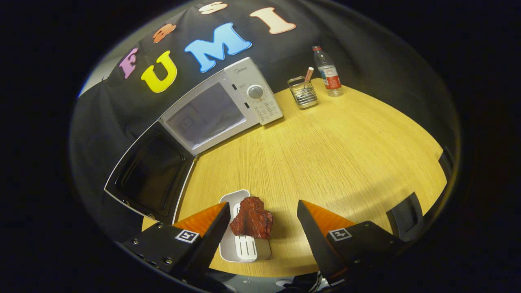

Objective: Open the microwave, put the food inside, and close the microwave door.

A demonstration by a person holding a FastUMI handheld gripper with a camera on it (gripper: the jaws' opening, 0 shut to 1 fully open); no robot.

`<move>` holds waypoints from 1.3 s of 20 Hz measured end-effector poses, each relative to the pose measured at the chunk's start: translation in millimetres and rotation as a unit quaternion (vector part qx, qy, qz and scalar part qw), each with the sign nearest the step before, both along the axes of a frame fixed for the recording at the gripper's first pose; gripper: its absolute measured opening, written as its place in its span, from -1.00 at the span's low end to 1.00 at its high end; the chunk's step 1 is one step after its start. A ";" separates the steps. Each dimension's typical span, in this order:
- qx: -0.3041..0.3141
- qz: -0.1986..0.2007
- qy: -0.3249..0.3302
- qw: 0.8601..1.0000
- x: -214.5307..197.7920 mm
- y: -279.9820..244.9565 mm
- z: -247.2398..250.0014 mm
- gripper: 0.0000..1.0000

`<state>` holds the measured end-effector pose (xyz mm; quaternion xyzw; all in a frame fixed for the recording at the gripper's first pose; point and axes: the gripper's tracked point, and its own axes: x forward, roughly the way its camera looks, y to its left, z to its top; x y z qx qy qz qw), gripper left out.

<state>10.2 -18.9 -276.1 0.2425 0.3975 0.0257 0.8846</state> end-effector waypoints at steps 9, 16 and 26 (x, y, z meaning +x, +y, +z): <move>0.079 -0.031 0.022 0.996 -10.0 7.1 -6.7 0.30; 0.077 -0.030 -0.002 0.997 -1.7 17.5 10.9 -0.75; 0.039 -0.020 -0.035 0.998 -5.5 23.2 36.5 -0.75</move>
